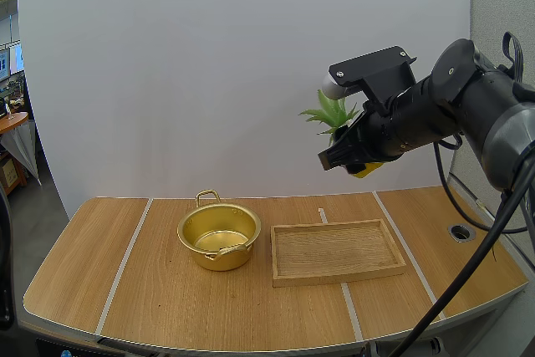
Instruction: Open the pot, put the pineapple inside, and close it
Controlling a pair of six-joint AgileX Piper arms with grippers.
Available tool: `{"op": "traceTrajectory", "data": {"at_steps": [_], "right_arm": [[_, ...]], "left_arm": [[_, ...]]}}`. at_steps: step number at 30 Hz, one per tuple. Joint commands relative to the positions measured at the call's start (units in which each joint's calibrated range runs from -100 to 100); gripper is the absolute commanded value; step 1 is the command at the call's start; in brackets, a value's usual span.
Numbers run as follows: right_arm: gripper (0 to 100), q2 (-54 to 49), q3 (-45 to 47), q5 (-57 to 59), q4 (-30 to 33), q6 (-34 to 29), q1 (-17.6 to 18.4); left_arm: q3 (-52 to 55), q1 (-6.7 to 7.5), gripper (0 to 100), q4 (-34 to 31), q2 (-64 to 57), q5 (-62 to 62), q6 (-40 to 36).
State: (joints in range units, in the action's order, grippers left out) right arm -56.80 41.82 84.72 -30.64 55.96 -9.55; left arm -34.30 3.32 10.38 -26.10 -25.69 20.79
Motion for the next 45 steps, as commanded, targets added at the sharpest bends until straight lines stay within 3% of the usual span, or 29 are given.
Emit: {"op": "traceTrajectory", "data": {"at_steps": [1, 12, 23, 29, 45], "right_arm": [[0, -0.6, -0.2, 3.3, -2.4, -0.1, 0.0], [0, -0.6, -0.2, 8.2, -7.4, -0.1, 0.0], [0, -0.6, -0.2, 11.8, -7.3, 0.5, 0.0], [0, -0.6, -0.2, 11.8, -8.1, 3.4, 0.0], [0, 3.2, -0.2, 12.1, -17.7, 10.7, 0.0]], "left_arm": [[-0.4, 0.22, 0, 0.1, -0.1, 1.9, -0.5], [-0.4, 0.22, 0, 0.1, -0.1, 1.9, -0.5], [-0.4, 0.22, 0, 0.1, -0.1, 1.9, -0.5], [-0.4, 0.22, 0, 0.1, -0.1, 1.9, -0.5], [-0.4, 0.22, 0, 0.1, -0.1, 1.9, -0.5]]}}
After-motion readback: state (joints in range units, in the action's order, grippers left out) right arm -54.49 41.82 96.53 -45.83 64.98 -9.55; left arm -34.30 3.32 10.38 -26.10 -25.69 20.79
